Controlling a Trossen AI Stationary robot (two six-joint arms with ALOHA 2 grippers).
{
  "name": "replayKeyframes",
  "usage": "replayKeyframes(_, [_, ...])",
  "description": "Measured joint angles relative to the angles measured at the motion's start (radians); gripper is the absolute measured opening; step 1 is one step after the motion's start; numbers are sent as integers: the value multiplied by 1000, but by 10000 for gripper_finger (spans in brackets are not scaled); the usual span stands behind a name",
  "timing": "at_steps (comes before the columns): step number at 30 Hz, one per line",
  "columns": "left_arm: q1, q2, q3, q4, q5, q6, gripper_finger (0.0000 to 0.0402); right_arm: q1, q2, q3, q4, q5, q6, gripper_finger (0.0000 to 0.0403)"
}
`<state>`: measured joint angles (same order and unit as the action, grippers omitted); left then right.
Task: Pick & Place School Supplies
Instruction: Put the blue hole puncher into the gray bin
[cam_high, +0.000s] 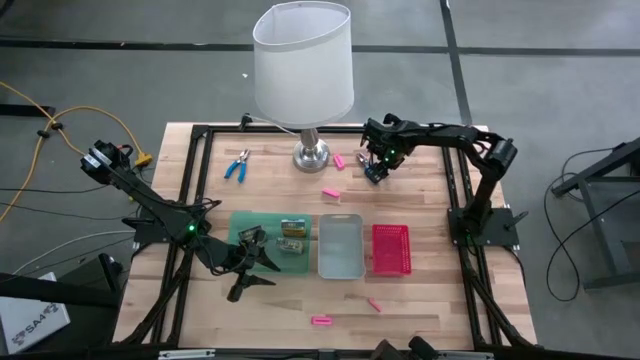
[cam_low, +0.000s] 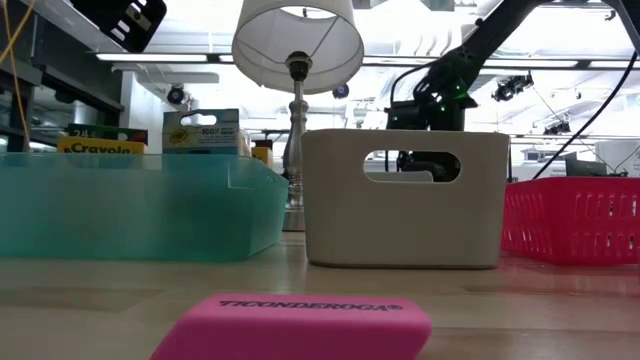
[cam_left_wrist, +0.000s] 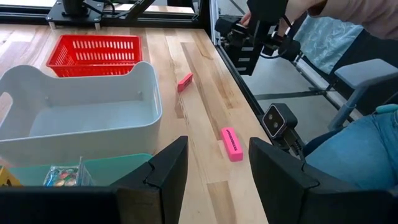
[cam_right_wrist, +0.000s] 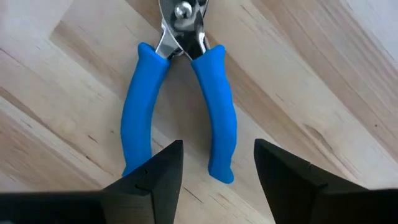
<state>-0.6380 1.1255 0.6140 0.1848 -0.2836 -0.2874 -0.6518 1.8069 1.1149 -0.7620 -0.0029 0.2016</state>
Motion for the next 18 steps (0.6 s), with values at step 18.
replayKeyframes(18, [0, 0, 0, 0, 0, 0, 166, -21, 0, 0, 10, -28, 6, 190])
